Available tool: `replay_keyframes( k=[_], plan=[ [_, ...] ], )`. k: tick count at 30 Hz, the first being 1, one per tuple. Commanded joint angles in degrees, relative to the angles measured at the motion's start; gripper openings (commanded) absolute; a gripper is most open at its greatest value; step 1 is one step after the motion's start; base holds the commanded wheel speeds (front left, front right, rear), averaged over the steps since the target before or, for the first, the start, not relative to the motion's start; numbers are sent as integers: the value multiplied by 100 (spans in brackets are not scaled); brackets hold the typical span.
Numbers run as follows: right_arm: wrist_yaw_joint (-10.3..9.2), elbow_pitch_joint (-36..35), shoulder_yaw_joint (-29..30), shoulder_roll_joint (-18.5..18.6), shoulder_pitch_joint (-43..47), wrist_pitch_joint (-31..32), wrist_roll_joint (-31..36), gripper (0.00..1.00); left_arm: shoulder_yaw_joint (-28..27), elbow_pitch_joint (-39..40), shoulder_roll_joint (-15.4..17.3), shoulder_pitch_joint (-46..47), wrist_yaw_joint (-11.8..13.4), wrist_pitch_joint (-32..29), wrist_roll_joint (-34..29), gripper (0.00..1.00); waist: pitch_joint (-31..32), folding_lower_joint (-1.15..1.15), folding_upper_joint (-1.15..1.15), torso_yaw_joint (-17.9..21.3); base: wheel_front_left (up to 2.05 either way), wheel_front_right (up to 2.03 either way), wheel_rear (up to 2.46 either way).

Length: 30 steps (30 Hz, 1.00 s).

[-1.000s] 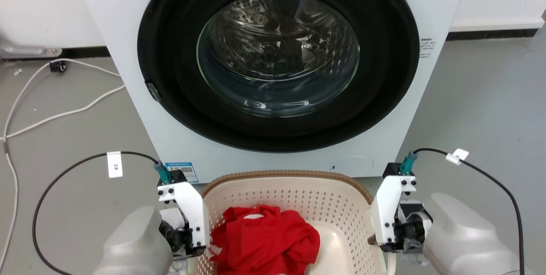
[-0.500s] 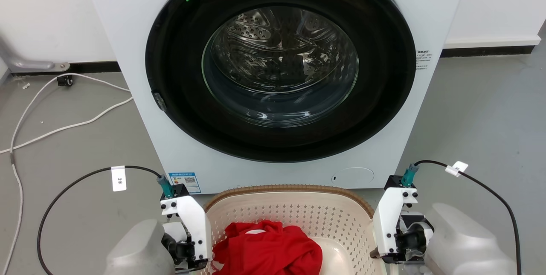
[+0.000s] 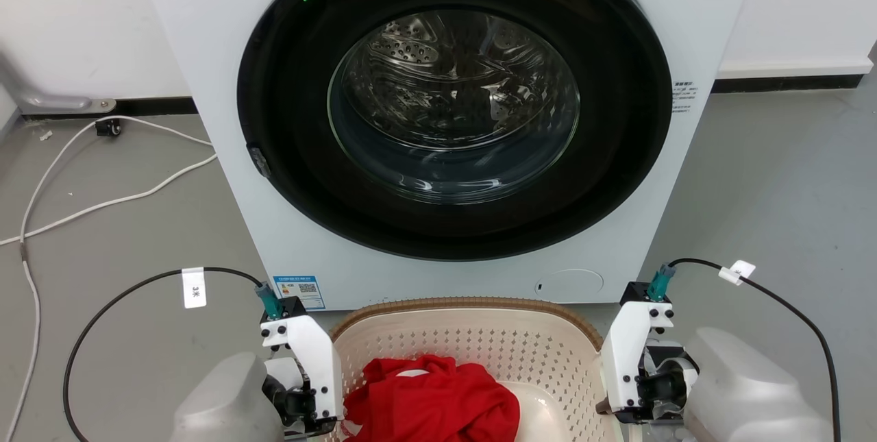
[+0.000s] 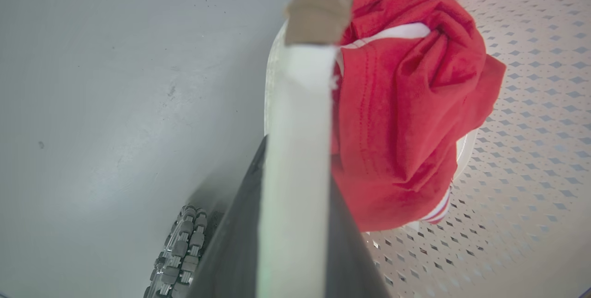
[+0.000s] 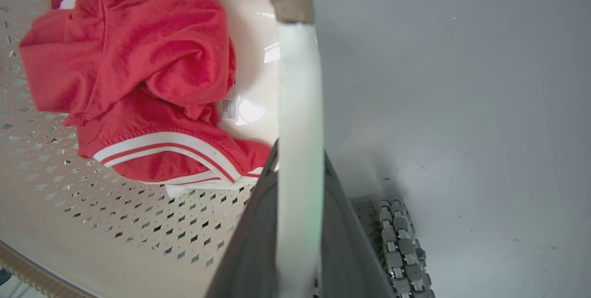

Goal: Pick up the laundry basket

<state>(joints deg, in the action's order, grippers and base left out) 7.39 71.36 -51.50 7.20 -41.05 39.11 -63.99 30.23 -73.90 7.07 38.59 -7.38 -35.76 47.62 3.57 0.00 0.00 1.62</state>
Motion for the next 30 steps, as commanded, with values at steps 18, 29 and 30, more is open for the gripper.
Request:
replay_keyframes(
  k=[18,29,30],
  plan=[
    [18,24,-50,7,39,-58,-121,0,66,8,-22,-10,-7,-30,84,0,6,0,0,-56,0,0,0],
    [18,57,-70,-4,54,-63,-170,0,99,9,-25,-35,-9,-26,126,0,11,0,0,-60,0,0,0],
    [18,61,-72,-4,50,-68,-171,0,105,9,-27,-35,-10,-25,130,0,10,0,0,-62,0,0,0]
  ],
)
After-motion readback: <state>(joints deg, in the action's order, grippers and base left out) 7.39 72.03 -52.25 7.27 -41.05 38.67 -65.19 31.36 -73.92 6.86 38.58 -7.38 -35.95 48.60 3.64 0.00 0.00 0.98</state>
